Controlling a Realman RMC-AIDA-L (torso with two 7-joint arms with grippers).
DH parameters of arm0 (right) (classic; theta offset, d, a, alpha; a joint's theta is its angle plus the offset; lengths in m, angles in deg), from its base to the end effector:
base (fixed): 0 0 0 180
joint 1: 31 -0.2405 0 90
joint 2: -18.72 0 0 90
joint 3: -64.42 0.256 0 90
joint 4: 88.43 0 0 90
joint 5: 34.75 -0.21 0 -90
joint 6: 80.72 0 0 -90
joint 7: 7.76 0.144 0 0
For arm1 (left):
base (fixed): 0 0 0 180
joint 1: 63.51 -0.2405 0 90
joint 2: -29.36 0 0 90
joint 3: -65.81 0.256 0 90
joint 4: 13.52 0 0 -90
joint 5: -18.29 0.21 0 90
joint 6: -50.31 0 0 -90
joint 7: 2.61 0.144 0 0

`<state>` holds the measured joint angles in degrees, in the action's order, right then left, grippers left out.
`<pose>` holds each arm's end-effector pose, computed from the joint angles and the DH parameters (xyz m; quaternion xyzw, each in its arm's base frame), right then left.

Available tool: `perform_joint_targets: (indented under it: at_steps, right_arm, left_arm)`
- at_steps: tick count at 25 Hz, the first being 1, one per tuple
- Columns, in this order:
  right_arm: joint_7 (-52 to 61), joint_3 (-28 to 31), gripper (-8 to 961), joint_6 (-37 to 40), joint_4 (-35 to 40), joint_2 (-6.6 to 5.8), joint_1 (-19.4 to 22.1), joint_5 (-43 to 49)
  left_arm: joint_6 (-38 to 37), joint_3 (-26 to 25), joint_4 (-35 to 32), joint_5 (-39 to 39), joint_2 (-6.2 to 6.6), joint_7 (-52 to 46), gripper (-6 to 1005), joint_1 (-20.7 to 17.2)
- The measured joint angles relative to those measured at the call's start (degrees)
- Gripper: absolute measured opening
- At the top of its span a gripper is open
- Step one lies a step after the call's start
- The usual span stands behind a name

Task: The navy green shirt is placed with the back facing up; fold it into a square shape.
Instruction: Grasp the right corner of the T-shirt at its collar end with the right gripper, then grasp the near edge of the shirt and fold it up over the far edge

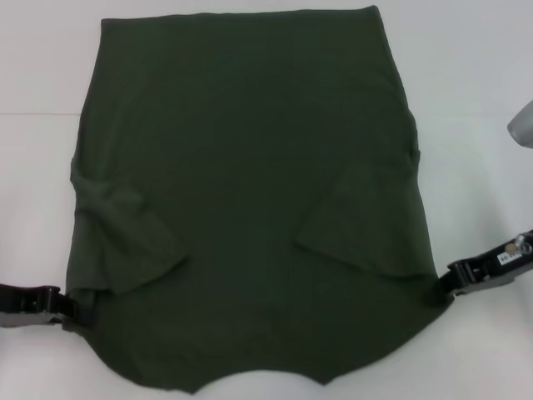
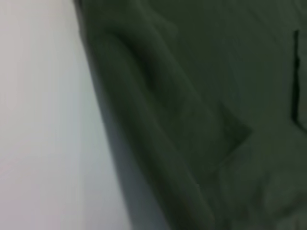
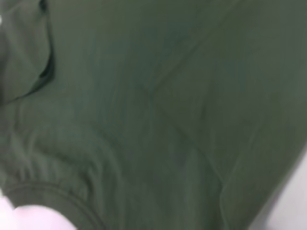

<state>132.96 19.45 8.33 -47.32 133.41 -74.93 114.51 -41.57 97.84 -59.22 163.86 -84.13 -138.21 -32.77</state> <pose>0.2608 0.3691 0.0153 -0.8179 0.5659 -0.0620 0.0828 -0.3330 0.3178 0.0576 -0.7543 -0.6437 -0.0448 0.1208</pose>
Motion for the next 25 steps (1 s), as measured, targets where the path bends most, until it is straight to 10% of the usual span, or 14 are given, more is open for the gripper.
perform_joint_targets:
  at_steps: [7,25]
  right_arm:
    - [-4.01,0.3,65,11.1,1.28,-0.91,1.04,0.06]
    - [-13.71,-5.2,64,24.4,0.67,-0.53,5.45,1.94]
  left_arm:
    - [-9.05,-2.19,5.66,-0.41,3.17,0.04,47,-0.08]
    - [-24.0,-2.8,11.33,4.96,3.18,0.47,46,-3.77]
